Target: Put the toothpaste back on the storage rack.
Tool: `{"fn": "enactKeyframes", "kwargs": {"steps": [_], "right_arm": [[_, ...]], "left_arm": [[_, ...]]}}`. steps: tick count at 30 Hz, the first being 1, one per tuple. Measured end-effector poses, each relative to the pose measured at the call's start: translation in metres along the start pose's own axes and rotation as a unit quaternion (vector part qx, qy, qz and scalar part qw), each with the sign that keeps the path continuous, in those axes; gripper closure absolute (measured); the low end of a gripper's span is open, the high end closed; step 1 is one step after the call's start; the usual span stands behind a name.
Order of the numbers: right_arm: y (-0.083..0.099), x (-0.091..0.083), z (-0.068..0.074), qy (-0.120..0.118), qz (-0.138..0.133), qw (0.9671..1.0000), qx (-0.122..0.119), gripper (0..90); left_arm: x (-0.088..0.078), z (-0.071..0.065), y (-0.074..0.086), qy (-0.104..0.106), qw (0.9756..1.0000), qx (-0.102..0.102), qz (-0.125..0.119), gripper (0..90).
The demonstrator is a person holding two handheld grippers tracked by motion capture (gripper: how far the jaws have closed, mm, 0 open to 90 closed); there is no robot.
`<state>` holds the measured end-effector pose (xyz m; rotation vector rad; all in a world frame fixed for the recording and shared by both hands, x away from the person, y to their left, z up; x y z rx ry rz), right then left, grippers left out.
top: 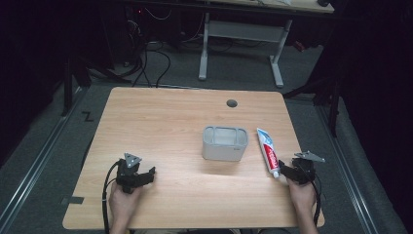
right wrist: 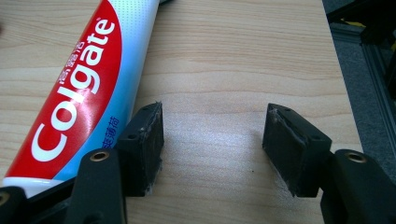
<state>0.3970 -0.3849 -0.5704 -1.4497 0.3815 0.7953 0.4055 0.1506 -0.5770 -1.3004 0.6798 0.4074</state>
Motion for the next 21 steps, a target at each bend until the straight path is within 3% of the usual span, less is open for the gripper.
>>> {"fn": "enactKeyframes", "kwargs": {"steps": [14, 21], "right_arm": [[0.0007, -0.0007, 0.0005, 0.007, -0.002, 0.9999, 0.013, 37.6], [-0.0021, -0.0078, -0.0007, -0.009, -0.012, 0.9995, 0.029, 40.2]], "left_arm": [[0.0, 0.0003, 0.0, 0.001, 1.0, -0.001, 0.0, 23.3], [0.0001, 0.0002, -0.0001, 0.0, 1.0, 0.0, 0.0, 23.3]]}}
Point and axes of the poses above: each handheld gripper's, and its own axes: x roughly forward along the jaws, y roughly out of its underside, z roughly to its left, the point moved 6 cm from there along x, roughly forward along the jaws, and after that the axes turned 12 degrees about -y, right-handed, at the moved point
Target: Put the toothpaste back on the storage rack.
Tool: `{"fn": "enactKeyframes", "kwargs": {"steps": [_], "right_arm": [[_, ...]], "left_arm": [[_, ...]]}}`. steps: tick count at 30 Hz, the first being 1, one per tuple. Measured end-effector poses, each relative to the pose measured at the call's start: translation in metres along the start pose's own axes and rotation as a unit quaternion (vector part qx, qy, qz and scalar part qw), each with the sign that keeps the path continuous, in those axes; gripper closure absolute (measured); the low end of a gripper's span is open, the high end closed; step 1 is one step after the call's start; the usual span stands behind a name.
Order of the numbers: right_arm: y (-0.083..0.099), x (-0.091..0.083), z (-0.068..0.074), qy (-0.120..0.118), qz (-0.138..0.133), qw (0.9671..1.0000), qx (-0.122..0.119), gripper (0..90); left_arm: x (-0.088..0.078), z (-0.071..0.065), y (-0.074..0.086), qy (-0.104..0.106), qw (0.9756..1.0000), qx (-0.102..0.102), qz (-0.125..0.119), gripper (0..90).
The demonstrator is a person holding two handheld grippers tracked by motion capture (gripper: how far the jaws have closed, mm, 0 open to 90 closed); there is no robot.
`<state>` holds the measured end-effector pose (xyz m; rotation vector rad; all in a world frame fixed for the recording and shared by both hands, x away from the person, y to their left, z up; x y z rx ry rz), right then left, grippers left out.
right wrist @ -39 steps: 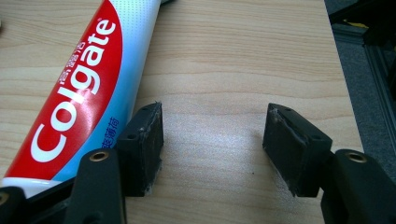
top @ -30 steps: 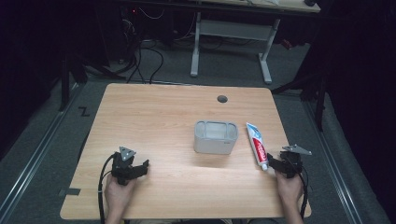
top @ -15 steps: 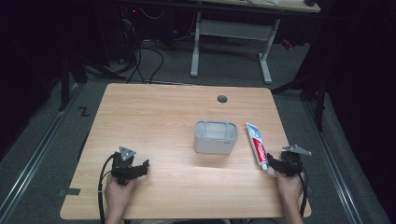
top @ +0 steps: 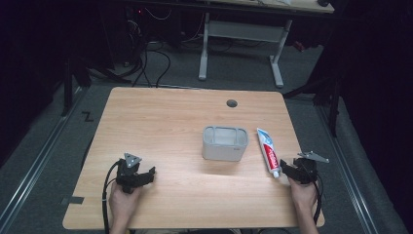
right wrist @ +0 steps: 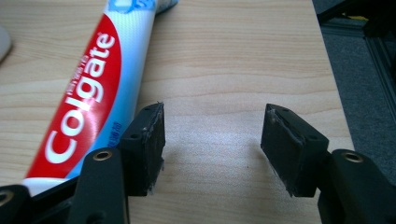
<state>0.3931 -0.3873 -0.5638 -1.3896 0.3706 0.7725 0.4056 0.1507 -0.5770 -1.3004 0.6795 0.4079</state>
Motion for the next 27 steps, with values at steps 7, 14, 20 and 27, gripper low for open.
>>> {"fn": "enactKeyframes", "kwargs": {"steps": [7, 14, 20, 27], "right_arm": [[-0.004, -0.014, 0.008, -0.01, -0.022, 0.9996, -0.017, 53.0], [-0.004, -0.025, 0.018, -0.021, -0.032, 0.9988, -0.031, 53.7], [0.002, -0.032, 0.034, -0.041, -0.029, 0.9978, -0.044, 55.2], [0.006, -0.036, 0.044, -0.047, -0.024, 0.9971, -0.054, 55.4]], "left_arm": [[0.0, 0.0, 0.0, 0.0, 1.0, 0.0, 0.0, 23.3], [0.0, 0.0, 0.0, 0.0, 1.0, 0.0, 0.0, 23.4], [0.0, 0.0, 0.0, 0.0, 1.0, 0.0, 0.0, 23.5], [0.0, 0.0, 0.0, 0.0, 1.0, 0.0, 0.0, 23.5]]}}
Point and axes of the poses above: each handheld gripper's, and its own axes: x roughly forward along the jaws, y roughly out of its underside, z roughly to its left, the point moved 6 cm from there along x, roughly forward along the jaws, and after that the axes turned 12 degrees about -y, right-handed, at the moved point
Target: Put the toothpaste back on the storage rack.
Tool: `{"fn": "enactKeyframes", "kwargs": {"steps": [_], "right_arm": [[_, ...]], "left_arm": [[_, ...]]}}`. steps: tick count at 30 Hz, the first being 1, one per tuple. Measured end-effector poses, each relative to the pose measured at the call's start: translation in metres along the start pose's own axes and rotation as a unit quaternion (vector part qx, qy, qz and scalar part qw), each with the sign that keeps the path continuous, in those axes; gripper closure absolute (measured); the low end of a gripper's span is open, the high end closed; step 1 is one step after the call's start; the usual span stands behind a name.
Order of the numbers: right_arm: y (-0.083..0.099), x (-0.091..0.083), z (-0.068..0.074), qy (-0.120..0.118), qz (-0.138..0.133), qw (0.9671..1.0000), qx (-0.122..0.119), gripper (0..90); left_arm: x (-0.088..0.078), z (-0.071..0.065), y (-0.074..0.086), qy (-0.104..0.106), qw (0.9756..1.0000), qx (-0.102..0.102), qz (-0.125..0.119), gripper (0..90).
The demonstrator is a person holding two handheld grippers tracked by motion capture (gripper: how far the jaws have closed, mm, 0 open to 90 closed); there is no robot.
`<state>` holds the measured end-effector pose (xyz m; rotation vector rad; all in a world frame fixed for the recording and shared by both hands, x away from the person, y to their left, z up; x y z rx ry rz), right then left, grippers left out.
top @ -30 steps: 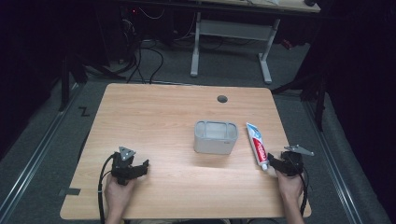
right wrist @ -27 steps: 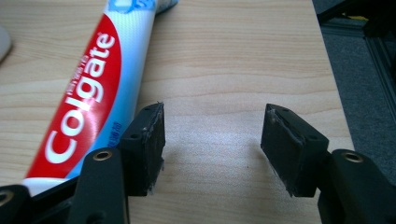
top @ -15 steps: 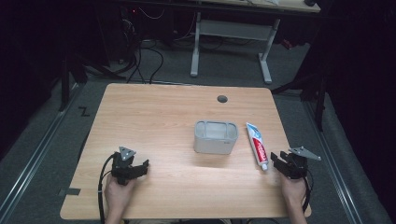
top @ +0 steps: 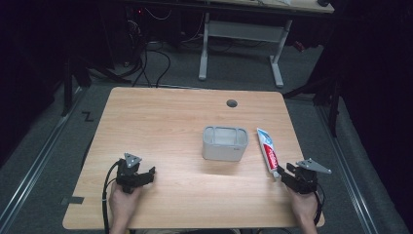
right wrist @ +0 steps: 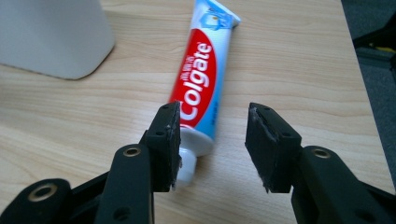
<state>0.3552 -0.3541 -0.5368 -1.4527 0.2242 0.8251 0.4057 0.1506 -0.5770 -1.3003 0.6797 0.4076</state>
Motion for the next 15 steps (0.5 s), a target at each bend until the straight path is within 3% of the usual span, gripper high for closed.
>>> {"fn": "enactKeyframes", "kwargs": {"steps": [7, 15], "right_arm": [[-0.008, 0.002, 0.021, -0.017, 0.001, 0.9995, -0.028, 55.2], [-0.021, 0.006, 0.026, -0.018, 0.001, 0.9992, -0.036, 48.6]], "left_arm": [[0.0, 0.0, 0.0, 0.0, 1.0, 0.0, 0.0, 23.3], [0.0, 0.0, 0.0, 0.0, 1.0, 0.0, 0.0, 22.9]]}}
Point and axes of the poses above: each handheld gripper's, and its own axes: x roughly forward along the jaws, y roughly out of its underside, z roughly to its left, the point moved 6 cm from there along x, roughly forward along the jaws, and after that the axes turned 12 degrees about -y, right-handed, at the moved point
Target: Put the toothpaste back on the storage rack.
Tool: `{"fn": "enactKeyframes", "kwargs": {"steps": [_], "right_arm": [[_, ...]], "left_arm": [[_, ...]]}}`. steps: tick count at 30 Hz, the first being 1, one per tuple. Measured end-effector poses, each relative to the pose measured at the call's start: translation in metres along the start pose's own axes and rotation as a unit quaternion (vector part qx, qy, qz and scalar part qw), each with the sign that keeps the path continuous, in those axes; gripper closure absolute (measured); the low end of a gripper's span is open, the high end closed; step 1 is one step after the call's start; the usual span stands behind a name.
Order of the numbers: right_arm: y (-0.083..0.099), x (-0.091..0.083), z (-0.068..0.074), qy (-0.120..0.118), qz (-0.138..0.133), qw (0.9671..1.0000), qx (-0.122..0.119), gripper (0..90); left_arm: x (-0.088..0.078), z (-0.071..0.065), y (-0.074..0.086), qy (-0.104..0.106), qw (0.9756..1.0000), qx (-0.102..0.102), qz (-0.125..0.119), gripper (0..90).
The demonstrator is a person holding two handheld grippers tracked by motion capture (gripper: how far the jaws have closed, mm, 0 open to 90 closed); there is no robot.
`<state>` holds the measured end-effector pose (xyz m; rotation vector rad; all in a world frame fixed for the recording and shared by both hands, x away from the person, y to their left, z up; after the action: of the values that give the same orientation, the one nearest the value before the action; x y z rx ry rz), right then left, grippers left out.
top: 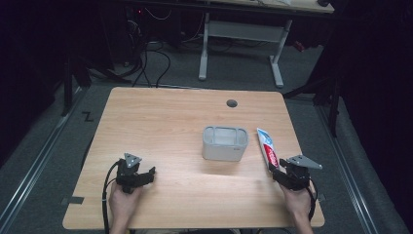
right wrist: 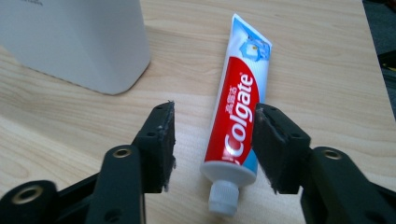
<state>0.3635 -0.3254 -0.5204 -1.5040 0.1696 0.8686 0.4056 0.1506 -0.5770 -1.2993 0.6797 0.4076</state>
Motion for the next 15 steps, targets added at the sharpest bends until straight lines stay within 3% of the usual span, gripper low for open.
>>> {"fn": "enactKeyframes", "kwargs": {"steps": [6, 10, 15], "right_arm": [[-0.011, 0.003, 0.001, 0.017, -0.003, 0.9998, -0.011, 43.1], [-0.019, 0.006, 0.001, 0.017, -0.01, 0.9998, -0.011, 43.1], [-0.025, 0.013, 0.0, 0.013, 0.004, 0.9998, -0.016, 43.8]], "left_arm": [[0.0, 0.0, 0.0, 0.0, 1.0, 0.0, 0.0, 23.1], [0.0, 0.0, 0.0, 0.0, 1.0, 0.0, 0.0, 23.1], [0.0, 0.0, 0.0, 0.0, 1.0, 0.0, 0.0, 23.3]]}}
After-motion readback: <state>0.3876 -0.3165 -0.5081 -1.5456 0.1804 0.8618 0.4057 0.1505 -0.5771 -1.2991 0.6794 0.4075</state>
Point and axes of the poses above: each handheld gripper's, and its own axes: x roughly forward along the jaws, y roughly out of its underside, z roughly to its left, the point moved 6 cm from there along x, roughly forward along the jaws, and after that the axes turned 12 degrees about -y, right-handed, at the moved point
